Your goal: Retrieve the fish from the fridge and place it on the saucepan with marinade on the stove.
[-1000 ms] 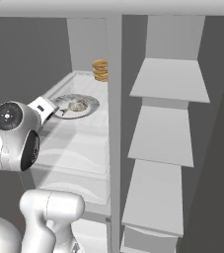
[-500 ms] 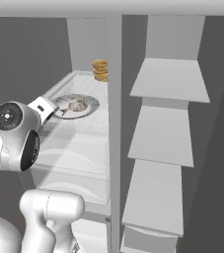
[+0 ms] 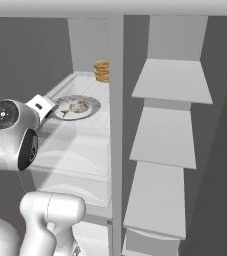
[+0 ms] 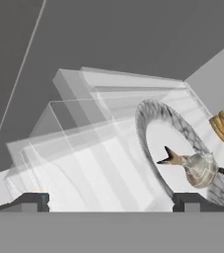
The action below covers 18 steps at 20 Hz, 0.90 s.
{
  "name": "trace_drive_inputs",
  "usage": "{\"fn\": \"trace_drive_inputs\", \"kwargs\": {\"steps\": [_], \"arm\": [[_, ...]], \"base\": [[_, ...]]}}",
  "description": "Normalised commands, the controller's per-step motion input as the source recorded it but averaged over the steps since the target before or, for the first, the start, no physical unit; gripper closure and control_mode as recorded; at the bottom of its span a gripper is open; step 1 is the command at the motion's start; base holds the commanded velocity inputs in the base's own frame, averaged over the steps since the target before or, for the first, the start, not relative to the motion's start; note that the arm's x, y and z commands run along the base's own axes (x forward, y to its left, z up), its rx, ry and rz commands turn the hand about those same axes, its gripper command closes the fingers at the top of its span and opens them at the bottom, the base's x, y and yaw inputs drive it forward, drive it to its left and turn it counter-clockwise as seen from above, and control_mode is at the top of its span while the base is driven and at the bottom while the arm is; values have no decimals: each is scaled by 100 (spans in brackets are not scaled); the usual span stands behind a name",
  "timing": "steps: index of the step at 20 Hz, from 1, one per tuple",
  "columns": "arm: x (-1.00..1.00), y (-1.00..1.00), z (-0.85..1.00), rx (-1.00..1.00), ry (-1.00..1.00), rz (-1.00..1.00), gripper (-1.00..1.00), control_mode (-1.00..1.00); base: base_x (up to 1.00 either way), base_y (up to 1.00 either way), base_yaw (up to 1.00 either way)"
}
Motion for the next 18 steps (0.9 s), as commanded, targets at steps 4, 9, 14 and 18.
{"fn": "trace_drive_inputs", "kwargs": {"steps": [4, 9, 14, 18], "arm": [[0, -7, 29, -14, 7, 1, -100, -100], [10, -38, 11, -3, 12, 8, -100, -100], [33, -30, 0, 0, 11, 14, -100, -100], [64, 0, -1, -1, 3, 19, -100, -100]], "base": [[0, 0, 0], [0, 0, 0], [0, 0, 0], [0, 0, 0]]}}
